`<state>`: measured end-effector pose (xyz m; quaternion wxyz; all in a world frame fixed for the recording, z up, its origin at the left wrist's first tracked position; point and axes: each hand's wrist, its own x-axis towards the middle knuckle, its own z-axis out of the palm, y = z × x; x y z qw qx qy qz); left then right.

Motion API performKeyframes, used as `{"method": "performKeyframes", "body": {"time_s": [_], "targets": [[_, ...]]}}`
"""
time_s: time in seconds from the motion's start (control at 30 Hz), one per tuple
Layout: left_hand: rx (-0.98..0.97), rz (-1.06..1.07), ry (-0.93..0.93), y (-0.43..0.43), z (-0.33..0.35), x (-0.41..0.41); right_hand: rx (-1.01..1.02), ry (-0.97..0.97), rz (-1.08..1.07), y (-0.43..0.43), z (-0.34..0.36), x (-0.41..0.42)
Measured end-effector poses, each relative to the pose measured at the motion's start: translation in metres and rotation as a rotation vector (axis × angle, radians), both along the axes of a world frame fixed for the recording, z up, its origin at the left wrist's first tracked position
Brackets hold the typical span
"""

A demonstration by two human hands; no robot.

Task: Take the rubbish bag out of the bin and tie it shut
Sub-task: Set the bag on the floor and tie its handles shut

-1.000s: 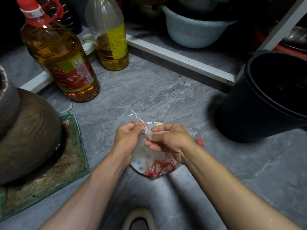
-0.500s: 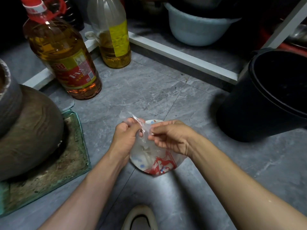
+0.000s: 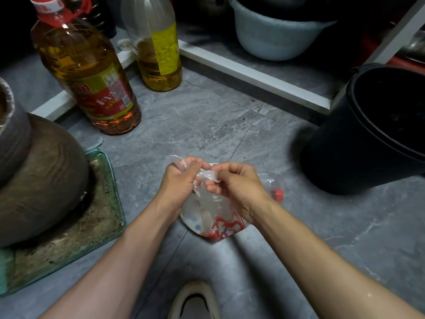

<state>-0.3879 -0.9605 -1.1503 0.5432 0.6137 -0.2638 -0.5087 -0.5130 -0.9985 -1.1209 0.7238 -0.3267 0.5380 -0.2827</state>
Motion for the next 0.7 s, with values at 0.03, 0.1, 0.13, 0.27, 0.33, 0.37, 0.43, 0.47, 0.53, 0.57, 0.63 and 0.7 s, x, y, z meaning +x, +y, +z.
{"method": "performKeyframes", "body": {"time_s": [0.03,0.1,0.13,0.27,0.33,0.37,0.43,0.47,0.53,0.57,0.63,0.7], "targets": [[0.005,0.014,0.02,0.0,0.0,0.0,-0.015,0.01,-0.003,0.0,0.001,-0.001],[0.008,0.009,0.075,-0.001,-0.002,0.001,-0.053,0.014,0.005,0.0,0.003,-0.004],[0.009,0.001,0.08,-0.001,-0.002,0.002,-0.069,0.009,0.015,-0.001,0.004,-0.006],[0.022,0.069,-0.078,-0.003,-0.005,0.0,-0.128,0.001,0.129,0.006,0.009,-0.007],[0.04,0.107,-0.149,-0.004,-0.004,-0.004,-0.208,0.036,0.25,0.012,0.009,-0.008],[0.056,0.115,-0.174,-0.006,-0.003,-0.005,-0.263,0.069,0.314,0.015,0.009,-0.008],[0.085,0.123,-0.184,-0.007,-0.003,-0.007,-0.341,0.16,0.397,0.017,0.008,-0.007],[0.096,0.128,-0.176,-0.008,-0.004,-0.007,-0.365,0.212,0.416,0.017,0.006,-0.006],[0.103,0.14,-0.169,-0.008,-0.004,-0.007,-0.445,0.343,0.469,0.015,0.005,-0.004],[0.103,0.144,-0.186,-0.008,-0.005,-0.007,-0.503,0.425,0.501,0.014,0.004,-0.002],[0.094,0.142,-0.241,-0.008,-0.007,-0.006,-0.585,0.565,0.525,0.011,0.001,0.0],[0.071,0.127,-0.273,-0.007,-0.008,-0.005,-0.605,0.621,0.508,0.008,-0.003,0.0]]}}
